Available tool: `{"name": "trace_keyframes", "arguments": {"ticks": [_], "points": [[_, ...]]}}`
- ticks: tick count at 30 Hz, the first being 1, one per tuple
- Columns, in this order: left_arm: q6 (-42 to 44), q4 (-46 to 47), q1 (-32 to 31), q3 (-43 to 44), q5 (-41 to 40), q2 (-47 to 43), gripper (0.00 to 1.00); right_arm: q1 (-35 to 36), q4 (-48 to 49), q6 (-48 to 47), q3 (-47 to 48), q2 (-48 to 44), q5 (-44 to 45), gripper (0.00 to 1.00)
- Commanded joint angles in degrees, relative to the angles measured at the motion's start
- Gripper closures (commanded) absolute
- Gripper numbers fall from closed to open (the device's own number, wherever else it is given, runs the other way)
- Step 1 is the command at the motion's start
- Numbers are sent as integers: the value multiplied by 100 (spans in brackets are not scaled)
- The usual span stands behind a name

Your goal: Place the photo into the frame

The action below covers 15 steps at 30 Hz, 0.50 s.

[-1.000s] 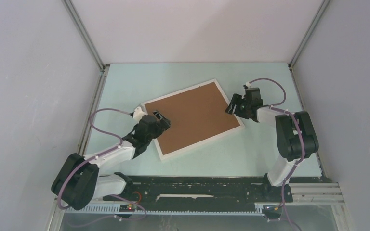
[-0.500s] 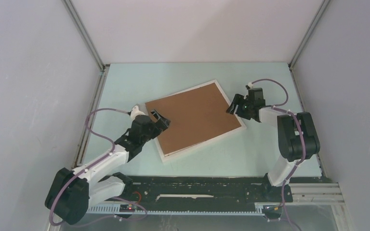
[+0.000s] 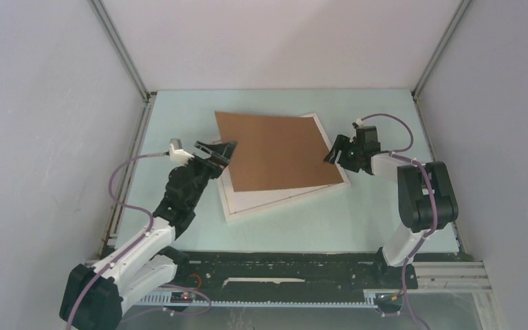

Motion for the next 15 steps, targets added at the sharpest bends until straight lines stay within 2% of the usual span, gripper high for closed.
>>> {"name": "trace_keyframes", "arguments": {"ticks": [1,10,12,15], "points": [[-1246,1733,-404,16,2335,-187,9,612,-470,904,-86,-226,-2514,24],[-1376,1757,-369,247,2487,257,11,586,-512,869,-86,-298,-2454,24],[-1325,1307,-347,340,2466,296,13,577,-540,830,-86,-306,-2437,24],[-929,-225,-338,619,2217,170,10,552,-564,789,-86,-306,-2413,24]]}}
